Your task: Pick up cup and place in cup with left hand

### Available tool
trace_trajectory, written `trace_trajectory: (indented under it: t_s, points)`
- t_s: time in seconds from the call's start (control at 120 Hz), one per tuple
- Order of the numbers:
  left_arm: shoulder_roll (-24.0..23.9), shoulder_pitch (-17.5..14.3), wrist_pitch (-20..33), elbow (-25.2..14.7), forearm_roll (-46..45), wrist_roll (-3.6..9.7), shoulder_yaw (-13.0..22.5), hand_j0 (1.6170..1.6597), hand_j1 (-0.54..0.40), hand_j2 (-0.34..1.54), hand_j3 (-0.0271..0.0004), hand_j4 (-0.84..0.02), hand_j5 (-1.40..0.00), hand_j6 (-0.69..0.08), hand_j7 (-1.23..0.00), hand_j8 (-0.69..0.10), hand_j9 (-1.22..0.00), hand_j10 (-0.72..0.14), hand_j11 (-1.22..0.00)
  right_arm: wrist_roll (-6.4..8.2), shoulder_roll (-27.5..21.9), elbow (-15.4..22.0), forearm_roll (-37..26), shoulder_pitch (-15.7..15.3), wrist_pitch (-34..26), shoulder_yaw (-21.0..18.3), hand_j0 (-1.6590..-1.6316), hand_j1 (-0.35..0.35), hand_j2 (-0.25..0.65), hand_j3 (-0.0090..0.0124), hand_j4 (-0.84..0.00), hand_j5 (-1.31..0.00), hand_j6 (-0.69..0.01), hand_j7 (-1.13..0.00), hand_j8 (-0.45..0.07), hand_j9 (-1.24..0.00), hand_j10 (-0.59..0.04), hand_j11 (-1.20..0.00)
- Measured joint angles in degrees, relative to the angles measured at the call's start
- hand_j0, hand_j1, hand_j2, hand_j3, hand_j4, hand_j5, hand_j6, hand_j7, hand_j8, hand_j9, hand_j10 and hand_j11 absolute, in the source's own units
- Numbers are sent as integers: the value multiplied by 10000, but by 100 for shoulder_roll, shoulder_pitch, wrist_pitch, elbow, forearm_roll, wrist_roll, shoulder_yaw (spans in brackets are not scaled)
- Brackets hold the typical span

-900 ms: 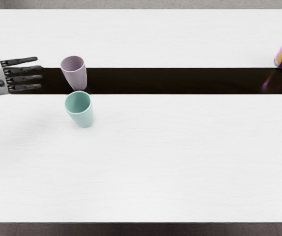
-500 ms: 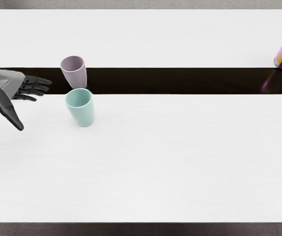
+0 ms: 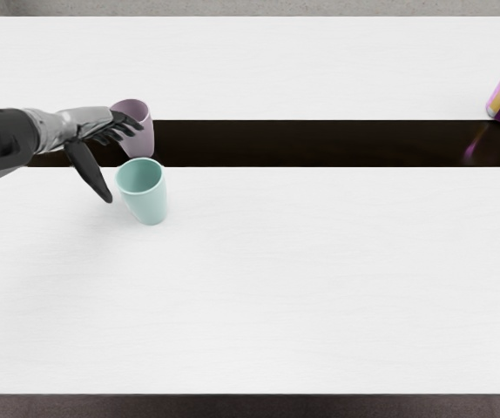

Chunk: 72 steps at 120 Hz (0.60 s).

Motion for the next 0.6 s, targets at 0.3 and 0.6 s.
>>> trace_trajectory:
  t_s: [0.3, 0.6]
  points:
    - [-226, 129, 306, -5, 298, 0, 9, 16580, 760, 482, 0, -2328, -2983, -2339, -2981, -2335, -2980, -2322, -2978, 0, 0, 0, 0, 0, 0, 0, -16581, -3489, -2, 0, 0, 1, 5, 0, 4, 0, 3, 0]
    - [-433, 176, 726, -6, 580, 0, 244, 16580, 667, 500, 0, -2404, -3085, -2414, -3083, -2411, -3081, -2398, -3080, 0, 0, 0, 0, 0, 0, 1, -16581, -3489, -3, 0, 0, 0, 5, 0, 3, 0, 2, 0]
